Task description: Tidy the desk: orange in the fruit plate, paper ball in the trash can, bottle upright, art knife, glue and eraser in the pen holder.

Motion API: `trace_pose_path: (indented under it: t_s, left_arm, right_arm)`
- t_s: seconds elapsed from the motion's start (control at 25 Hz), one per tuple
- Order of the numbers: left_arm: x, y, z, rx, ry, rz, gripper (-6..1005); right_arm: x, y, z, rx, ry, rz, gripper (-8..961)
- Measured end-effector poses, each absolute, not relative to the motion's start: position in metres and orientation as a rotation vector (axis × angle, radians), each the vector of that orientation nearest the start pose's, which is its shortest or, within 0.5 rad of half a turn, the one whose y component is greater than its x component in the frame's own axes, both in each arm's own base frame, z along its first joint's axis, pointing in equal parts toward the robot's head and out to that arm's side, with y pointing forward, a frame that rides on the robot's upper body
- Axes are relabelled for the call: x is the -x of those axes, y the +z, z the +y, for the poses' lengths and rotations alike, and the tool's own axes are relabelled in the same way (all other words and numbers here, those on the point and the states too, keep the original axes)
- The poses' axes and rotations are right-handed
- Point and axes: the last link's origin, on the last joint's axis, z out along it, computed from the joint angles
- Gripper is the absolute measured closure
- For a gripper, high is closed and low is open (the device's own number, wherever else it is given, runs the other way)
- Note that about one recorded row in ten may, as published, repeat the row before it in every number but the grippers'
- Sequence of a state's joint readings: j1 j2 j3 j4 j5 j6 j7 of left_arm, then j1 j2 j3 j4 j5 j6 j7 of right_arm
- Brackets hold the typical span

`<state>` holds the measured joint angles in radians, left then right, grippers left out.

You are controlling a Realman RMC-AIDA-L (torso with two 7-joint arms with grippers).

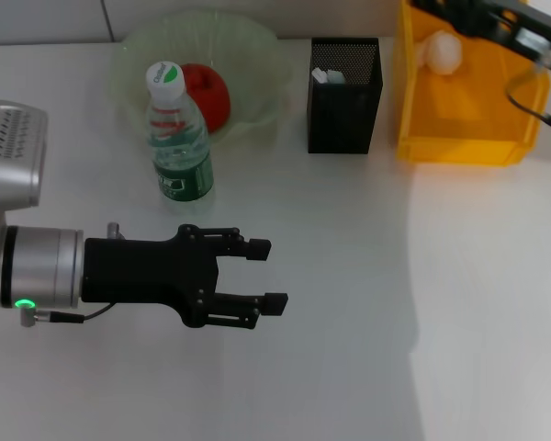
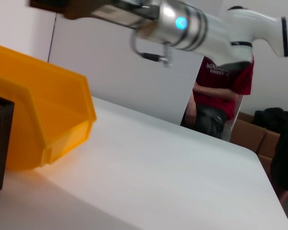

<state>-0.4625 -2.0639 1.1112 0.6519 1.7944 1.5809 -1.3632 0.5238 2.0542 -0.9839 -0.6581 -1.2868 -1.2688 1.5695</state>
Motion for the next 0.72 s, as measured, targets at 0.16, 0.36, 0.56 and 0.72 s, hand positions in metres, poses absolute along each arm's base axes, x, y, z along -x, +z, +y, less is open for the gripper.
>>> trace_pose_path:
  t_s: [0.16, 0.36, 0.56, 0.72]
  left_arm:
    - [0.239, -0.028, 0.293, 3.018, -0.744, -0.504, 222]
    - [0.232, -0.018, 0.293, 3.058, -0.751, -0.475, 222]
    - [0.228, -0.014, 0.294, 3.083, -0.757, -0.473, 222]
    - [0.225, -0.014, 0.292, 3.106, -0.771, -0.477, 222]
  right_arm:
    - [-0.258, 0.058, 0.301, 2.505, 1.197, 0.682, 258]
    - [-0.294, 0.053, 0.232, 2.675, 1.167, 0.615, 155]
    - [-0.308, 0.034, 0.201, 2.679, 1.203, 0.649, 154]
    - [-0.305, 0.024, 0.199, 2.687, 1.229, 0.662, 154]
